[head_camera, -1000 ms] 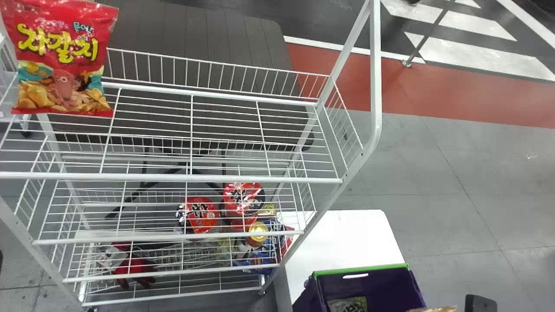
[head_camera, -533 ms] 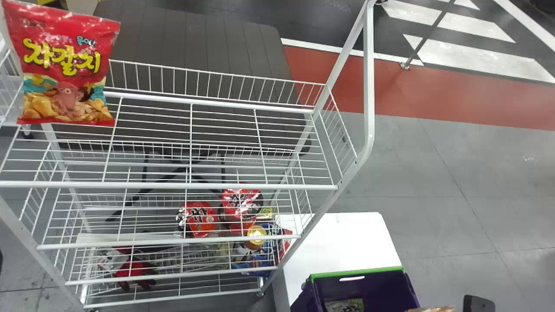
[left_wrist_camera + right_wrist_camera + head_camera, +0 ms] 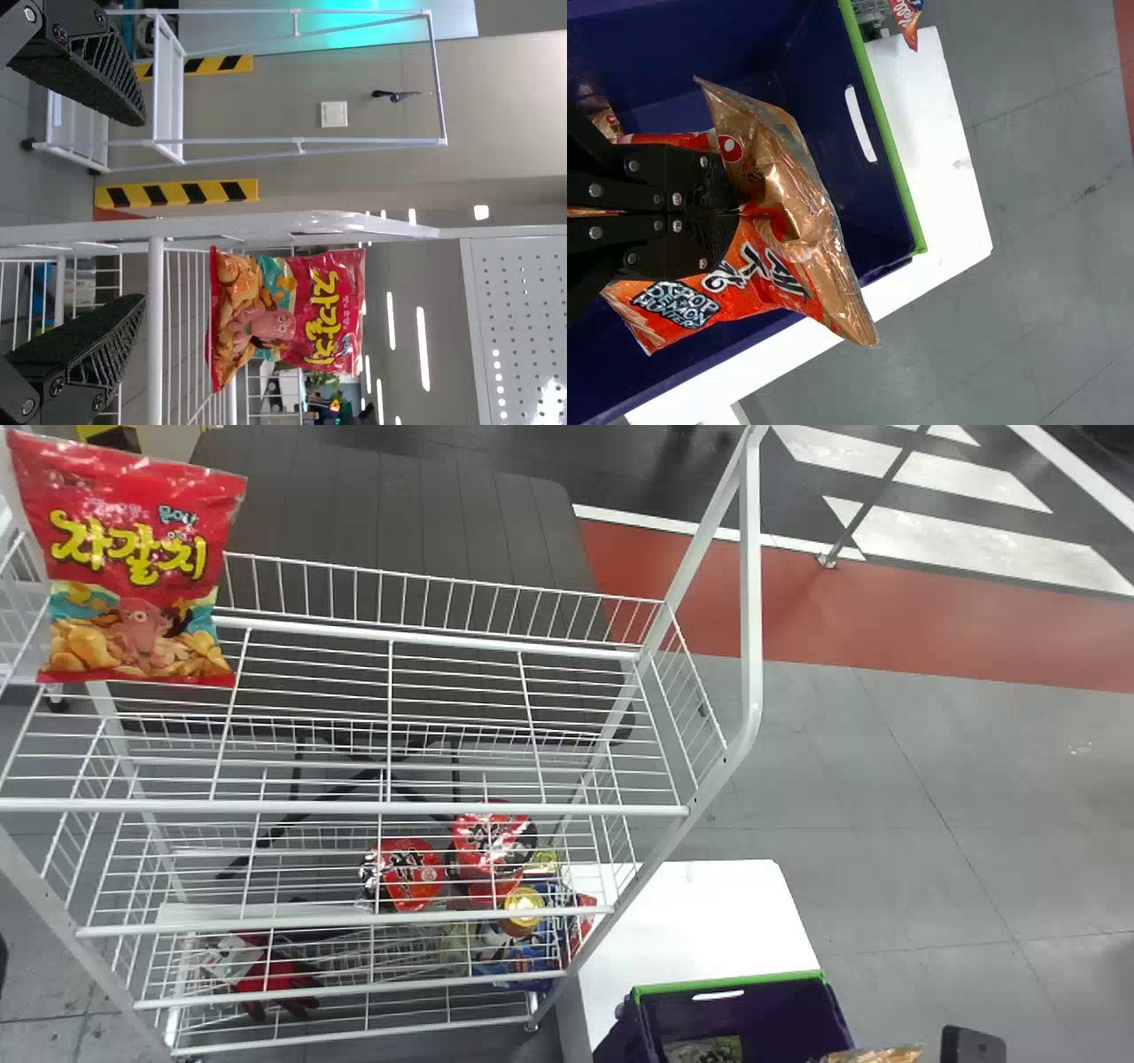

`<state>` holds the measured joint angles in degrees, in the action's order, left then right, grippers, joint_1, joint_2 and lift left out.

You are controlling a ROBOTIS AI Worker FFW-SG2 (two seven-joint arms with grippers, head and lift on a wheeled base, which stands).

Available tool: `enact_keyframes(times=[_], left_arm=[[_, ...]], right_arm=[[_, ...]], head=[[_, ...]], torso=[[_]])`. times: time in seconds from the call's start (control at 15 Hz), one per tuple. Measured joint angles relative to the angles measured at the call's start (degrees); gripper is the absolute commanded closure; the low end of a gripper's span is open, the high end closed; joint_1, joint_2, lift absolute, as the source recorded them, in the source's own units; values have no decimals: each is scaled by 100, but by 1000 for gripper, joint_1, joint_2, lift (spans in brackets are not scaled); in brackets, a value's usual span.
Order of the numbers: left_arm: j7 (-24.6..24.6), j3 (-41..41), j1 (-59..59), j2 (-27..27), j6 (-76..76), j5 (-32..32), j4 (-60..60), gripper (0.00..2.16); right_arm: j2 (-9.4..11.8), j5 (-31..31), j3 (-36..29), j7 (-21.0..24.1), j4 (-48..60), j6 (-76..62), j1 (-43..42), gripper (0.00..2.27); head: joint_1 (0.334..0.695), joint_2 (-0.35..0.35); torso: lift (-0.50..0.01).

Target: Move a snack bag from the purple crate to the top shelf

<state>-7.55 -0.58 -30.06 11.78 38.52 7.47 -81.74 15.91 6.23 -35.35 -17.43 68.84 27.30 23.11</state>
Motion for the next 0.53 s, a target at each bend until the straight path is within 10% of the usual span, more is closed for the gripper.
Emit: enact_keyframes(times=[0.53], left_arm=[[-80,-66,-6,-75,-10,-84,-14,117]], right_arm=[[-438,20,96,-1134,2191,3042,387,2246]], head=[[695,-350]], torso=[[0]])
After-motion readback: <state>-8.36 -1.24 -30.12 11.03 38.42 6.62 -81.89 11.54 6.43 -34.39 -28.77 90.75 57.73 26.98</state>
